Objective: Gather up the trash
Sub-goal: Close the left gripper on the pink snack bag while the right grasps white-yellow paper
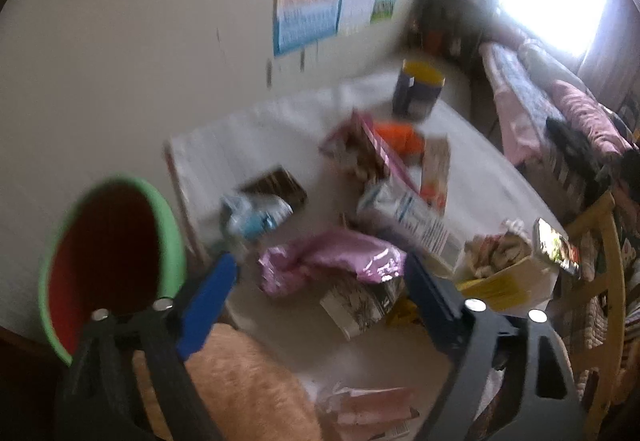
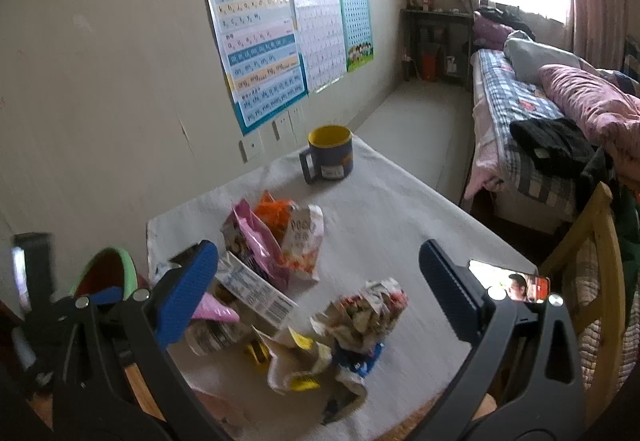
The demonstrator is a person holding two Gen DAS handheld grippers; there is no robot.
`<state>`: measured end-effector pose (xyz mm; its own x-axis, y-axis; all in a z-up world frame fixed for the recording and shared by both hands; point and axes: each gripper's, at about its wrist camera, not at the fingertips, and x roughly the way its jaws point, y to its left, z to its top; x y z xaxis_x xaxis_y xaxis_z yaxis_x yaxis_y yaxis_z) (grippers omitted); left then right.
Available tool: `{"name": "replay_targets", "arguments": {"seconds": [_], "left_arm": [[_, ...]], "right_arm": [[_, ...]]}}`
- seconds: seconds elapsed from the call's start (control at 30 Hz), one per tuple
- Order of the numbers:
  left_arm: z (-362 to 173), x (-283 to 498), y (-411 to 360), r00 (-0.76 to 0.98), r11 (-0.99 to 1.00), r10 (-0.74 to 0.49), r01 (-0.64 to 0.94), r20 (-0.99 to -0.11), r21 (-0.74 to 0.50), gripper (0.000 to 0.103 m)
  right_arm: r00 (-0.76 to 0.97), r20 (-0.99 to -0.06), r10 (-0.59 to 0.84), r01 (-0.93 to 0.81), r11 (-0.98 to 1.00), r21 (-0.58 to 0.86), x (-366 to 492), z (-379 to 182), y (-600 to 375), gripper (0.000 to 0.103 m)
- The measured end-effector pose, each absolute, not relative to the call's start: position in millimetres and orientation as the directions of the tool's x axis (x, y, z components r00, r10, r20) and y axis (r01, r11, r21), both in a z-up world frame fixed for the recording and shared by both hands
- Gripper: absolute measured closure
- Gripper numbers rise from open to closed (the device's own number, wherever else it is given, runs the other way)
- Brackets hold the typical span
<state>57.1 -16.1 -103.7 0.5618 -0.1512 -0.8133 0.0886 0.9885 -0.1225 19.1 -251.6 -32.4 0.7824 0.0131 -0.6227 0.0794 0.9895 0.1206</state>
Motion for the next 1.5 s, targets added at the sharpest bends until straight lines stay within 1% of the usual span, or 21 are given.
{"name": "replay_targets", "arguments": {"seconds": [0.07,0.1,0.2,0.23,0.27,0.3,0.37,0.4,0.43,0.63,0.9,1.0,1.1,1.17,1.2,1.27,1.37,1.43,1.47,1.5], "left_arm": [[-118,66,-21,0.518,0.985,-0.173,0.097,-0.838,-0.144,0.032],[-126,72,-24,0.491,0.982,-0.187,0.106,-0.851,-0.155,0.034],[-136,82,-34,0.455,0.979,-0.204,0.121,-0.867,-0.167,0.044],[-138,83,-36,0.444,0.976,-0.215,0.126,-0.870,-0.178,0.052],[-140,84,-38,0.437,0.974,-0.223,0.129,-0.871,-0.185,0.063],[-142,85,-40,0.429,0.972,-0.233,0.134,-0.873,-0.194,0.069],[-144,86,-41,0.411,0.965,-0.260,0.144,-0.873,-0.220,0.091],[-144,85,-40,0.406,0.961,-0.274,0.149,-0.872,-0.232,0.094],[-143,83,-40,0.404,0.959,-0.282,0.153,-0.870,-0.239,0.103],[-125,72,-30,0.451,0.956,-0.291,0.163,-0.844,-0.243,0.103],[-82,52,-14,0.551,0.951,-0.308,0.182,-0.775,-0.248,0.103],[-71,45,-10,0.579,0.951,-0.308,0.181,-0.755,-0.249,0.103],[-64,41,-2,0.597,0.952,-0.306,0.170,-0.742,-0.256,0.103],[-63,38,2,0.603,0.952,-0.304,0.160,-0.737,-0.262,0.103],[-61,38,5,0.606,0.951,-0.304,0.152,-0.735,-0.269,0.103],[-63,36,8,0.609,0.952,-0.302,0.145,-0.734,-0.271,0.103],[-67,38,10,0.597,0.950,-0.306,0.143,-0.742,-0.277,0.103],[-74,39,8,0.572,0.947,-0.319,0.155,-0.756,-0.283,0.103],[-79,40,5,0.560,0.946,-0.323,0.161,-0.763,-0.282,0.100],[-83,42,3,0.552,0.946,-0.324,0.165,-0.768,-0.280,0.094]], "right_arm": [[0.772,-0.635,0.009,0.083,0.990,0.114,15,-37,-256,0.004],[0.765,-0.644,0.007,0.085,0.990,0.112,14,-41,-258,0.004],[0.742,-0.670,0.009,0.090,0.989,0.113,12,-49,-263,0.004],[0.737,-0.676,0.013,0.090,0.989,0.117,11,-51,-265,0.004],[0.735,-0.678,0.016,0.089,0.989,0.119,11,-52,-266,0.004],[0.732,-0.681,0.018,0.088,0.989,0.121,11,-53,-267,0.004],[0.725,-0.688,0.024,0.084,0.989,0.123,11,-53,-267,0.004],[0.722,-0.692,0.028,0.081,0.989,0.125,11,-55,-267,0.004],[0.717,-0.696,0.034,0.079,0.988,0.129,13,-56,-267,0.004],[0.671,-0.737,0.081,0.054,0.986,0.158,16,-70,-264,0.004],[0.586,-0.796,0.153,-0.059,0.988,0.146,21,-96,-238,0.004],[0.556,-0.815,0.162,-0.071,0.987,0.148,23,-108,-233,0.009],[0.526,-0.831,0.180,-0.063,0.983,0.173,26,-117,-233,0.015],[0.518,-0.832,0.199,-0.066,0.979,0.194,26,-119,-234,0.029],[0.513,-0.834,0.201,-0.067,0.979,0.195,26,-121,-233,0.033],[0.500,-0.840,0.212,-0.069,0.976,0.206,26,-123,-233,0.056],[0.498,-0.837,0.229,-0.057,0.971,0.231,25,-124,-235,0.062],[0.510,-0.827,0.235,-0.061,0.969,0.238,23,-121,-236,0.063],[0.515,-0.824,0.238,-0.063,0.969,0.240,23,-119,-236,0.063],[0.518,-0.821,0.240,-0.067,0.968,0.242,23,-118,-235,0.063]]}}
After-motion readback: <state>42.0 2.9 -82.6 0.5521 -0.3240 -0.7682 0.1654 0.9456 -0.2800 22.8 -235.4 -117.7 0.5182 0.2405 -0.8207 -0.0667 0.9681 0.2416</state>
